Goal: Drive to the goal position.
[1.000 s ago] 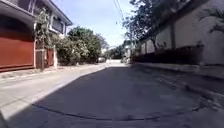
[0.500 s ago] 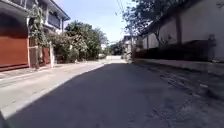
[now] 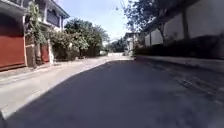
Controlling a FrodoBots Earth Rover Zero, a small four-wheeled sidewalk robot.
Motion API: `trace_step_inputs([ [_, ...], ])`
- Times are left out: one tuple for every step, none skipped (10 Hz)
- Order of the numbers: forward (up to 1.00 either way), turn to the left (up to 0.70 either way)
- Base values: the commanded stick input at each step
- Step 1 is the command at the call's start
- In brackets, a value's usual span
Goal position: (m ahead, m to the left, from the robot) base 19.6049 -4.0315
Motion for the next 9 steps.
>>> trace_step_inputs([
  [1.00, -0.11],
  [1.00, -0.12],
  [1.00, -0.12],
  [1.00, -0.10],
  [1.00, -0.15],
  [1.00, -0.14],
  [1.00, -0.15],
  [1.00, -0.19],
  [1.00, -0.19],
])
